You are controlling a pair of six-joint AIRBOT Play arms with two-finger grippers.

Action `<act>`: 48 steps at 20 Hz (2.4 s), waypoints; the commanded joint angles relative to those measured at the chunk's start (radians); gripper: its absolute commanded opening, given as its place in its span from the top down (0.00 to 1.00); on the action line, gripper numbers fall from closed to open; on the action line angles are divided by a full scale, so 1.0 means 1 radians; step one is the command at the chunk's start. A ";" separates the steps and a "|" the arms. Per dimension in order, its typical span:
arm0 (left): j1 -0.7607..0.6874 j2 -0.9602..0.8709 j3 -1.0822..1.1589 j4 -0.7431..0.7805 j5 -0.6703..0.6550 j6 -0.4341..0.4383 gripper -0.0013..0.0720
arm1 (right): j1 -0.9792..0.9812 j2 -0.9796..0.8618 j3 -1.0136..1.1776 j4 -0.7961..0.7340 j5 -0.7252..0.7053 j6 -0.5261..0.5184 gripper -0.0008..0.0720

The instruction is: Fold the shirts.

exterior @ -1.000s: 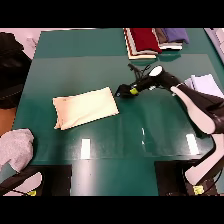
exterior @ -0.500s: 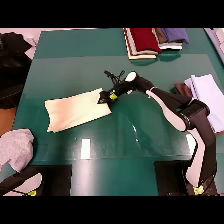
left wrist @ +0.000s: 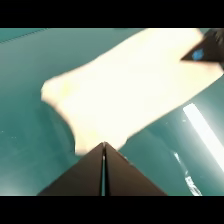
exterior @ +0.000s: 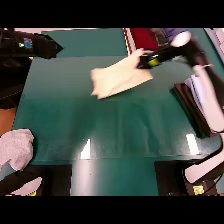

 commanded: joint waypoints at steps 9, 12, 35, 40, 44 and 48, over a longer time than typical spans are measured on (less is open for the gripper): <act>-0.163 0.000 0.000 0.000 0.110 -0.026 0.95 | -0.652 0.161 0.005 -0.031 0.077 0.039 0.96; -0.163 0.000 0.000 0.000 0.111 -0.026 0.95 | -0.689 0.161 0.036 0.066 0.063 0.038 0.96; -0.163 0.000 0.000 0.001 0.073 -0.016 0.95 | -0.970 0.655 -0.515 -0.253 0.159 -0.082 0.96; -0.163 0.000 0.000 0.001 0.056 -0.015 0.95 | -0.995 0.722 -0.715 -0.438 0.142 -0.098 0.78; -0.163 0.000 0.000 0.001 0.055 -0.016 0.95 | -0.995 0.728 -0.763 -0.445 0.106 -0.098 0.16; -0.163 0.000 0.000 0.001 0.055 -0.016 0.95 | -0.992 0.728 -0.618 -0.432 0.101 -0.092 0.16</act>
